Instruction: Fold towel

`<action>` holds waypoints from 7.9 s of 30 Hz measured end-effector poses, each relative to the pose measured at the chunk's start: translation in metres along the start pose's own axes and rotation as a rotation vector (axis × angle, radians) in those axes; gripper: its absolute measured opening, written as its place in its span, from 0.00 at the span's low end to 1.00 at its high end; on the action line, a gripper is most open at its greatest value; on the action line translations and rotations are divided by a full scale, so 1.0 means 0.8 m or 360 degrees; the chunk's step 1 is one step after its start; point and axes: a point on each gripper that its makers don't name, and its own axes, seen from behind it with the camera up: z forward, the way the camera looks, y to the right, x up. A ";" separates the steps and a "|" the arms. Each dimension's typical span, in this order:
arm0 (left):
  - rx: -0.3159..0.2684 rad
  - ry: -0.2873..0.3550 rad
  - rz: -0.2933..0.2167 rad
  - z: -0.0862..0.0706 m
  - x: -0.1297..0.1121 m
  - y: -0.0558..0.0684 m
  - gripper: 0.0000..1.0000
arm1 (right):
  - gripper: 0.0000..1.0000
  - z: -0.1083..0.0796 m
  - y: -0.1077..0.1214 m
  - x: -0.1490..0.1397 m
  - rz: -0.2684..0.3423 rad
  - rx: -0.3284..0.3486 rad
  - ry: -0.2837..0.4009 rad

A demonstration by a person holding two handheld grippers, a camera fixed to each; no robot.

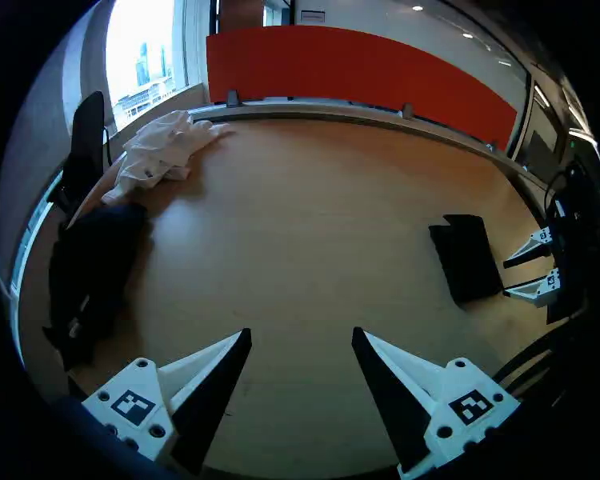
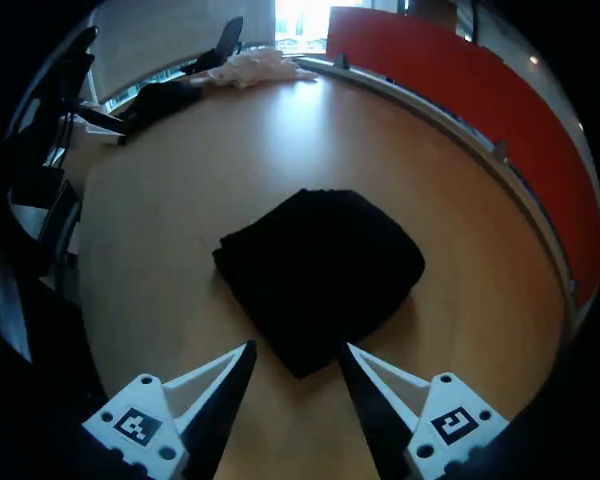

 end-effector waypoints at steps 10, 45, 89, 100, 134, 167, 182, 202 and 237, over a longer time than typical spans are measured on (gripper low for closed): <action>0.0003 0.0000 0.0003 -0.001 0.000 -0.002 0.93 | 0.64 0.007 0.002 -0.032 0.0060 0.0008 -0.0076; 0.0004 -0.0014 0.0000 0.001 -0.005 -0.004 0.93 | 0.05 0.010 -0.002 -0.041 0.0192 0.0043 -0.0082; -0.0040 0.0118 0.0019 -0.004 0.036 -0.006 0.93 | 0.05 -0.108 0.091 0.242 -0.0159 -0.0243 0.0374; -0.0066 0.0147 0.0039 -0.001 0.047 -0.003 0.93 | 0.05 -0.142 0.136 0.227 -0.0054 -0.0298 0.0354; -0.0055 0.0115 0.0086 0.012 0.059 0.026 0.93 | 0.04 -0.225 0.345 0.045 0.0206 -0.0521 0.0091; -0.0027 0.0102 0.0121 0.008 0.057 0.036 0.93 | 0.04 -0.229 0.387 -0.007 0.0302 -0.0566 0.0044; -0.0038 0.0100 0.0141 0.008 0.057 0.043 0.93 | 0.04 -0.232 0.366 -0.092 0.0431 -0.0565 -0.0027; -0.0038 0.0091 0.0172 0.006 0.056 0.049 0.93 | 0.04 -0.221 0.330 -0.231 0.0679 -0.0572 -0.0190; -0.0010 0.0070 0.0195 -0.002 0.047 0.049 0.93 | 0.04 -0.187 0.316 -0.330 0.0904 -0.0655 -0.0438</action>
